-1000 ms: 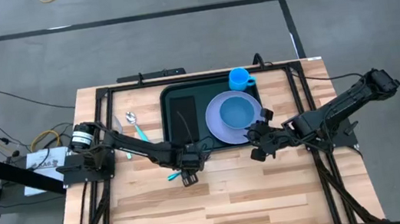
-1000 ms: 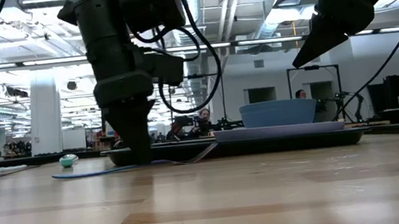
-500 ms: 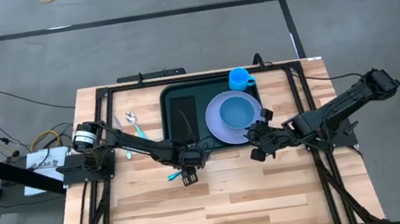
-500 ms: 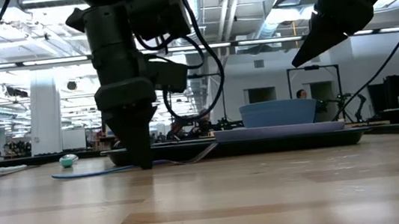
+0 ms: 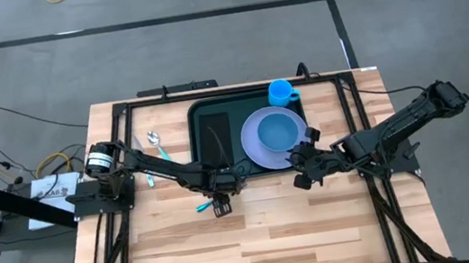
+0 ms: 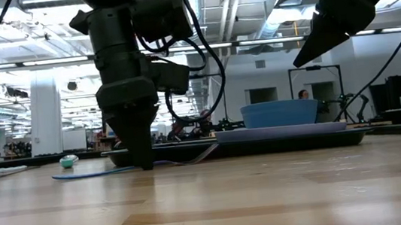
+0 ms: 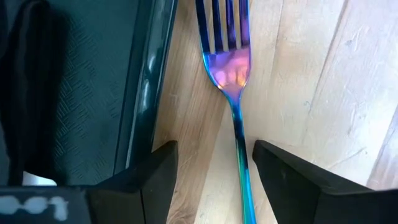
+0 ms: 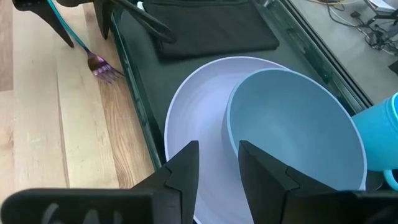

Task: Set up tray
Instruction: Put the iridescent fork on the black napkin

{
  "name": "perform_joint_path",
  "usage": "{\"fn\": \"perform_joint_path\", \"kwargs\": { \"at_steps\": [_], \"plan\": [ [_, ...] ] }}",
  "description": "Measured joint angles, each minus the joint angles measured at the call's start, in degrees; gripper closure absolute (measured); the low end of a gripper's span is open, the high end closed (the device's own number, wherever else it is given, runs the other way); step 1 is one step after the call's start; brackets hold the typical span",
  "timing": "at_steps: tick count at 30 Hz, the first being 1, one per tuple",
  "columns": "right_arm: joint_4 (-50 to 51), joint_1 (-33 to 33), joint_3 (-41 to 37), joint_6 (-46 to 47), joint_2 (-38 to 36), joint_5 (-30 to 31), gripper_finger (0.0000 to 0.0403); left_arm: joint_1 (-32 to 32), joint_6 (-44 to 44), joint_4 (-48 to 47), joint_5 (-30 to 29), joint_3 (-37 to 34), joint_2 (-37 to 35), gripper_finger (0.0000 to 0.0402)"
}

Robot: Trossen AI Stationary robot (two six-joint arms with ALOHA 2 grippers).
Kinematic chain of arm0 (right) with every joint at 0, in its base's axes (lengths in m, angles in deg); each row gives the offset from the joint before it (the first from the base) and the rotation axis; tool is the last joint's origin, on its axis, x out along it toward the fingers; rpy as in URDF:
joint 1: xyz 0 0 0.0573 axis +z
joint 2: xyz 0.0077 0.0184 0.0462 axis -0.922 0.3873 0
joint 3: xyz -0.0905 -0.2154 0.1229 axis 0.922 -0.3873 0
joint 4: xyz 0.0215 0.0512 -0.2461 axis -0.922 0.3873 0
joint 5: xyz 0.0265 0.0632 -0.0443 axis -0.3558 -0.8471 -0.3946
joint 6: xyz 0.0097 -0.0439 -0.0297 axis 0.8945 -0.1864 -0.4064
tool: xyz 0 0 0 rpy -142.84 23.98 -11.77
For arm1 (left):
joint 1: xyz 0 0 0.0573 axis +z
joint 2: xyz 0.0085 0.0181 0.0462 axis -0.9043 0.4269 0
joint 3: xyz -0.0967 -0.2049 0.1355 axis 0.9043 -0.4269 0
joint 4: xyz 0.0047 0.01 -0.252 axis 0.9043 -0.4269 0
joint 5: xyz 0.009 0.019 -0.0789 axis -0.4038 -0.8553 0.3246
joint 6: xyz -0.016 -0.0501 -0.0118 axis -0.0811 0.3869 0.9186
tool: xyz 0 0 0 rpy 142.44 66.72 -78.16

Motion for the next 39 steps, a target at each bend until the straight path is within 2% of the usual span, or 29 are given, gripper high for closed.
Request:
{"fn": "perform_joint_path", "kwargs": {
  "at_steps": [17,30,39],
  "plan": [
    [0.0,0.0,0.0,0.0,0.0,0.0,0.0296,0.5,0.6,0.2,1.1,0.0,0.0,0.0199],
    [0.0,0.0,0.0,0.0,0.0,0.0,0.0296,0.6,1.0,1.2,1.5,0.0,0.1,0.0321],
    [0.0,0.0,0.0,0.0,0.0,0.0,0.0296,0.6,-0.9,1.9,2.0,0.0,0.1,0.0372]
  ]
}}
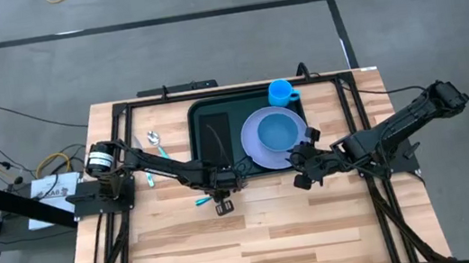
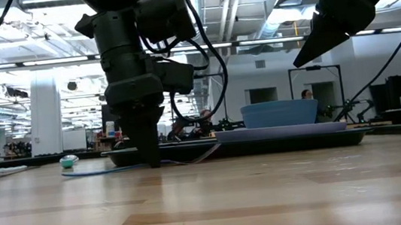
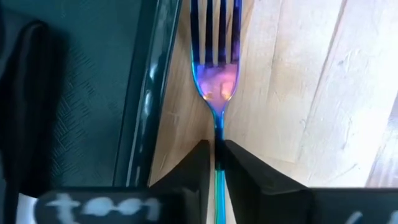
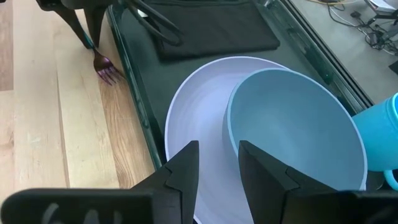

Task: Set up tray
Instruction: Put the iridescent fork on the black napkin

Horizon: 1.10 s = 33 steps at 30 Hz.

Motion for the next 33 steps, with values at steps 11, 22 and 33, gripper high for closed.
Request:
{"fn": "perform_joint_path", "kwargs": {
  "at_steps": [11,22,33],
  "plan": [
    [0.0,0.0,0.0,0.0,0.0,0.0,0.0296,0.3,0.0,0.1,0.2,0.0,0.0,0.0394],
    [0.0,0.0,0.0,0.0,0.0,0.0,0.0296,0.2,2.8,-4.2,-0.9,3.3,0.3,0.0400],
    [0.1,0.0,0.0,-0.5,0.0,0.0,0.0296,0.2,9.7,-14.8,2.2,13.1,0.5,0.0401]
  ]
}}
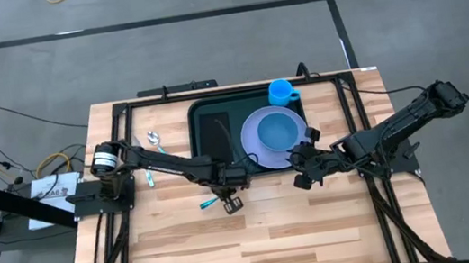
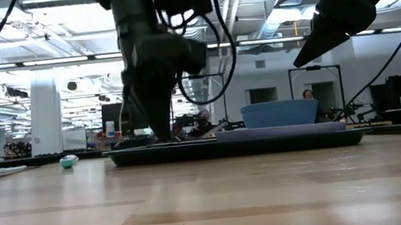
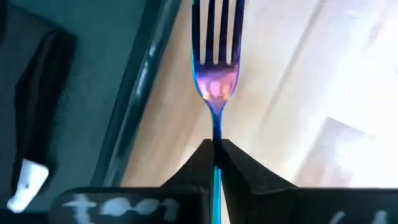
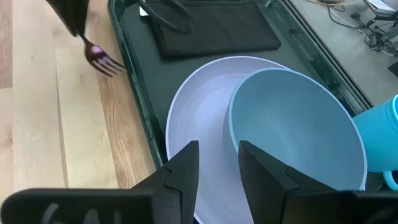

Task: Set up tray
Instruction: Put the iridescent fork on the black napkin

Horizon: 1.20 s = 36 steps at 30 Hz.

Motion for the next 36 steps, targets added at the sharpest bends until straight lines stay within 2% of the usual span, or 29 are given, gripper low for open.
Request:
{"fn": "perform_joint_path", "kwargs": {
  "at_steps": [9,18,24,29,36],
  "plan": [
    [0.2,0.0,0.0,-1.0,0.0,0.0,0.0296,1.3,3.9,-17.8,-1.1,11.4,-0.2,0.0401],
    [0.2,0.0,0.0,-1.0,0.0,0.0,0.0296,6.6,8.5,-30.8,-4.8,22.3,-0.3,0.0401],
    [0.3,0.0,0.0,-1.0,0.0,0.0,0.0296,13.6,11.3,-31.2,-6.9,23.5,-2.2,0.0401],
    [0.7,0.0,0.0,-1.0,0.0,0.0,0.0296,21.1,16.3,-30.9,0.3,23.5,-2.6,0.0398],
    [1.0,0.0,0.0,-1.0,0.0,-0.1,0.0296,27.8,19.8,-30.7,0.3,23.5,-2.6,0.0390]
  ]
}}
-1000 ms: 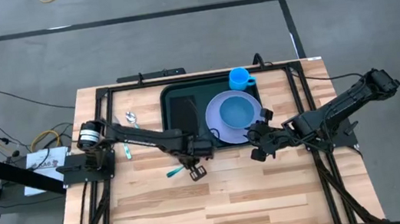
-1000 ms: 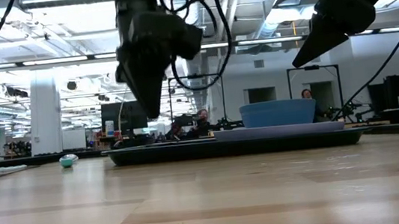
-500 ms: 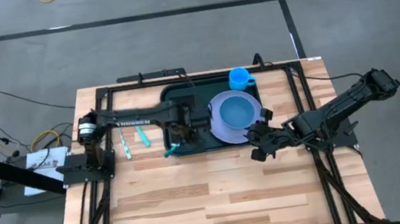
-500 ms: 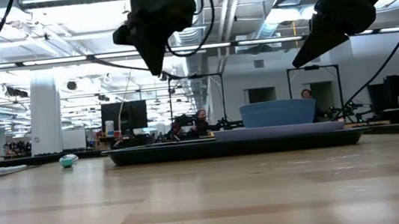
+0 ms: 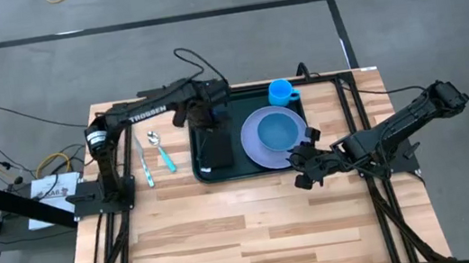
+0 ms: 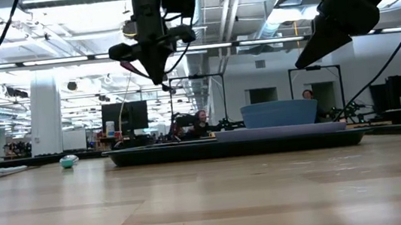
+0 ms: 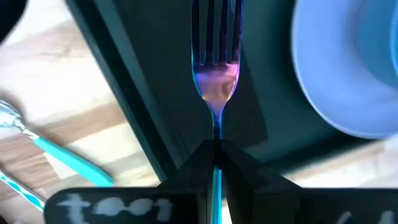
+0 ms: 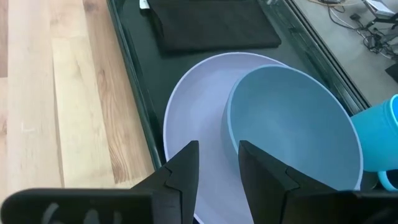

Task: Set up tray
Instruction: Put the iridescent fork on the black napkin

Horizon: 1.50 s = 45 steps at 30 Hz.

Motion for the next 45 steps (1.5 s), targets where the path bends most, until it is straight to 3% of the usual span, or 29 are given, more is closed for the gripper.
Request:
{"fn": "perform_joint_path", "kwargs": {
  "at_steps": [9,15,21,26,38,45],
  "plan": [
    [0.0,0.0,0.0,0.0,0.0,0.0,0.0296,2.4,0.9,-3.3,6.3,0.0,0.0,0.0395],
    [0.0,0.0,0.0,0.0,0.0,0.0,0.0296,3.1,4.1,-2.8,-0.1,0.0,0.3,0.0392],
    [0.7,0.0,0.0,0.1,0.0,-1.6,0.0296,4.6,5.4,11.0,-4.3,-2.2,0.6,0.0391],
    [0.7,0.0,0.0,0.1,0.0,-4.4,0.0296,4.7,5.5,9.8,-6.3,-4.4,0.5,0.0391],
    [1.2,-0.1,0.0,0.1,0.0,-5.2,0.0296,5.2,10.8,16.8,-3.0,-13.8,0.6,0.0391],
    [1.3,-0.1,0.0,0.0,0.0,-5.2,0.0296,3.7,11.8,18.3,-5.0,-14.0,0.6,0.0391]
  ]
}}
